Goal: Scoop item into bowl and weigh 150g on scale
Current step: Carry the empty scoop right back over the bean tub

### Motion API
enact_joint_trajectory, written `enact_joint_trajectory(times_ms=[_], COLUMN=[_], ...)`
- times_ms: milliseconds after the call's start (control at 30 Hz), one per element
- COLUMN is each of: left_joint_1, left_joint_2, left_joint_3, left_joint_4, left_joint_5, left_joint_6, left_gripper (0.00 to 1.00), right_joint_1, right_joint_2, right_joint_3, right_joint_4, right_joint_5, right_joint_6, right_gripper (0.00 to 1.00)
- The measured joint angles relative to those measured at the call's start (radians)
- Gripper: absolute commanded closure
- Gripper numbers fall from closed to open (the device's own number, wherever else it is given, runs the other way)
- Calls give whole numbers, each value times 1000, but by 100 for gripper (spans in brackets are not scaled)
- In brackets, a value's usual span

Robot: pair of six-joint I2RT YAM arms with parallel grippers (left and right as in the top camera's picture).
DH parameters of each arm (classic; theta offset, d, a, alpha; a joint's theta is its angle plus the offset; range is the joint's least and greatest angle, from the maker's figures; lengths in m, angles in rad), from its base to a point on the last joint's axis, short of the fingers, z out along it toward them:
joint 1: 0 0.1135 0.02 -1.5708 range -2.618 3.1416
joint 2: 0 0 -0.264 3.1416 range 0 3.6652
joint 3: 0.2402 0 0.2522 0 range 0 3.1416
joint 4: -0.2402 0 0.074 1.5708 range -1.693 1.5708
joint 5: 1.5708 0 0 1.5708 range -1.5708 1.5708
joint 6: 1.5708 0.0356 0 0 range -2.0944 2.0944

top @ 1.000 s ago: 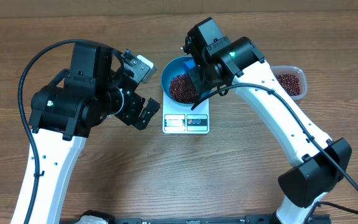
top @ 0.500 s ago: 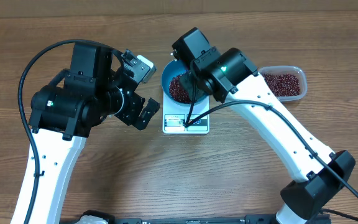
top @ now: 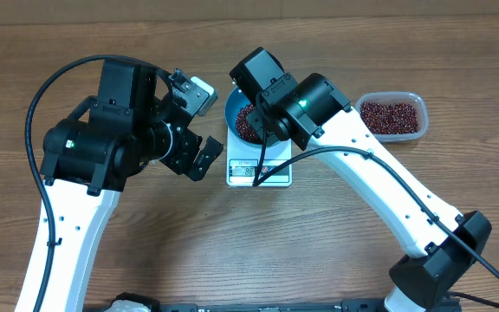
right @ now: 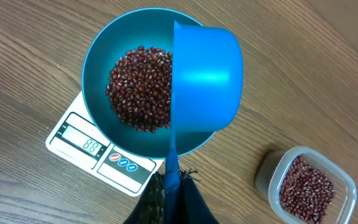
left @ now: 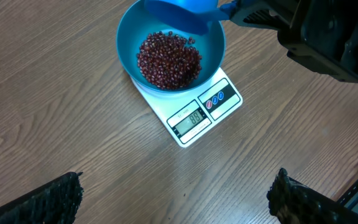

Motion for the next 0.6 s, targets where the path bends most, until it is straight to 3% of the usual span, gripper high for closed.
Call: enact_joint_trajectory(times_ms=[400, 600], left_joint_1=[0, 0], left_joint_2=[0, 0], left_joint_3=[0, 0], left_joint_4=[0, 0], left_joint_5=[0, 0], left_joint_6=[0, 0], left_gripper=[0, 0], right_joint_1=[21, -60], right_joint_2=[0, -58], right_joint_3=[0, 0], right_joint_4=[7, 5], right_joint_5=[-15, -94], right_joint_6=[8, 34], right_gripper=[96, 96])
